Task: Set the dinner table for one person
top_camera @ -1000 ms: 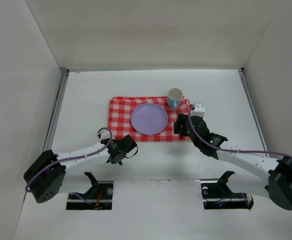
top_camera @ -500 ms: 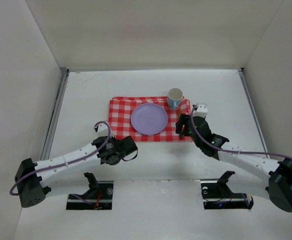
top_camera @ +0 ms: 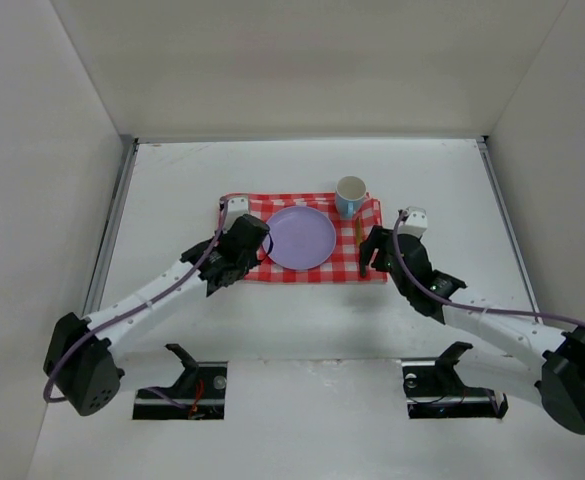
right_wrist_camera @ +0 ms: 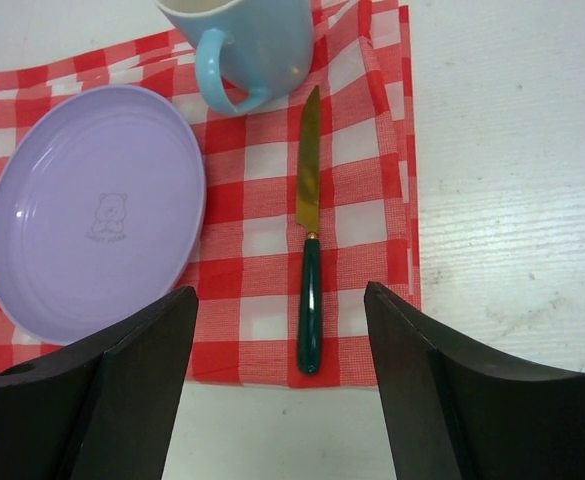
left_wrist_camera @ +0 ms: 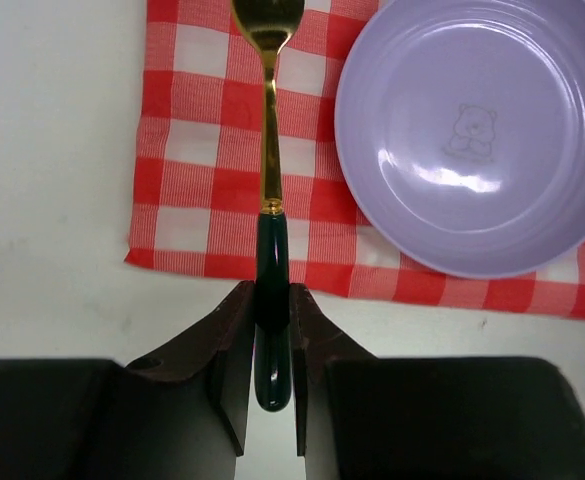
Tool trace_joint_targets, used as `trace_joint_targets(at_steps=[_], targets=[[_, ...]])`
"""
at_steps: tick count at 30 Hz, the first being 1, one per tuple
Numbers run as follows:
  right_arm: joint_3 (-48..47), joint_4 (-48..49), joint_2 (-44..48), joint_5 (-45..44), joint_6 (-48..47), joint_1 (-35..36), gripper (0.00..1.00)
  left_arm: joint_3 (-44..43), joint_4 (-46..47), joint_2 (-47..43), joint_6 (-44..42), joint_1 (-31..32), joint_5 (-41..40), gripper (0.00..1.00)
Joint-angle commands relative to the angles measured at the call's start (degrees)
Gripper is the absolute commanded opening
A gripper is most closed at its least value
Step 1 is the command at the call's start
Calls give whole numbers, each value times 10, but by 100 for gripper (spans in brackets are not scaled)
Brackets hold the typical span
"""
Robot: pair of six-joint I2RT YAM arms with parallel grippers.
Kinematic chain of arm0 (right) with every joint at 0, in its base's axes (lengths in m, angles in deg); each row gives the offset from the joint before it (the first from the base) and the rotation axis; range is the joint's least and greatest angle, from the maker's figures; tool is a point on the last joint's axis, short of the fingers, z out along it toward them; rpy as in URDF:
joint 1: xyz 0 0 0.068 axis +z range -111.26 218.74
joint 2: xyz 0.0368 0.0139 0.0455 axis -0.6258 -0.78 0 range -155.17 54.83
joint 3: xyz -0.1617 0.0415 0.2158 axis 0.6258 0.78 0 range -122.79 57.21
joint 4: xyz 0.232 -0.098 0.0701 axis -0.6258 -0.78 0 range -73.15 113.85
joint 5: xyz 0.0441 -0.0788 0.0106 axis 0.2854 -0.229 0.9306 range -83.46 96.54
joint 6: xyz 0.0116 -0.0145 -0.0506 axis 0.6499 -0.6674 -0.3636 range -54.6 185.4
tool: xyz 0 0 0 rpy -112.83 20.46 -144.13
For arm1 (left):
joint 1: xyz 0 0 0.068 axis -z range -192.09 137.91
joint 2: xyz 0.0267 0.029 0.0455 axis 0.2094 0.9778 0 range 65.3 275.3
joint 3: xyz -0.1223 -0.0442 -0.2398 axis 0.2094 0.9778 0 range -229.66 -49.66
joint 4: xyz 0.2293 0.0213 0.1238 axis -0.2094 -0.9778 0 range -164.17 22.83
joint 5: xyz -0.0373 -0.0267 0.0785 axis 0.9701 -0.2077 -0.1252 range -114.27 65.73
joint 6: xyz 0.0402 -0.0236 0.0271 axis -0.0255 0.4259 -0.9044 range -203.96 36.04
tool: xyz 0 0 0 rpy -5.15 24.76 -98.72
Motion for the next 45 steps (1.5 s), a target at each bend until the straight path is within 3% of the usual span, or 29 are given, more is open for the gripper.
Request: trace_joint_targets(at_steps=[1,13,31,35,45], targets=[[7,40,15,-13,7,-8,74,20,109,21,-101,-34,76,2],[10,57,-3,-13,7,-8,74,38,205,130,-143,-93,70,3],[10,62,-18,-13,7,-13,74,59,248,220,-165,-108,46,4],[11,62,-14,-13,7,-13,74,54,240,234,-169,-101,28,9],[16,63,-6,-14,8,-21,74,40,227,263,-160,-91,17,34]])
